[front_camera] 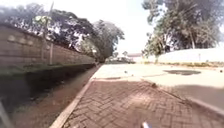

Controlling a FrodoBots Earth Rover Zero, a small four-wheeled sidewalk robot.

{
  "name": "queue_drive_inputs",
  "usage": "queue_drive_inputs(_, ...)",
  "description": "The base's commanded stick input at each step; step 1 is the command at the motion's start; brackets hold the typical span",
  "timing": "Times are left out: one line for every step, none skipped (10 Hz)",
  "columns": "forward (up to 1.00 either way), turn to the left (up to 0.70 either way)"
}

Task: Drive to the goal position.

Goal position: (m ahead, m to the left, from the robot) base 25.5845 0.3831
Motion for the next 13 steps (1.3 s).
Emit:
queue_drive_inputs(0.7, 0.0)
queue_drive_inputs(0.7, 0.0)
queue_drive_inputs(0.7, 0.0)
queue_drive_inputs(0.7, 0.0)
queue_drive_inputs(0.7, 0.0)
queue_drive_inputs(0.7, 0.0)
queue_drive_inputs(0.7, 0.0)
queue_drive_inputs(0.7, 0.0)
queue_drive_inputs(0.7, 0.0)
queue_drive_inputs(0.7, 0.0)
queue_drive_inputs(0.7, 0.0)
queue_drive_inputs(0.7, 0.0)
queue_drive_inputs(0.7, 0.0)
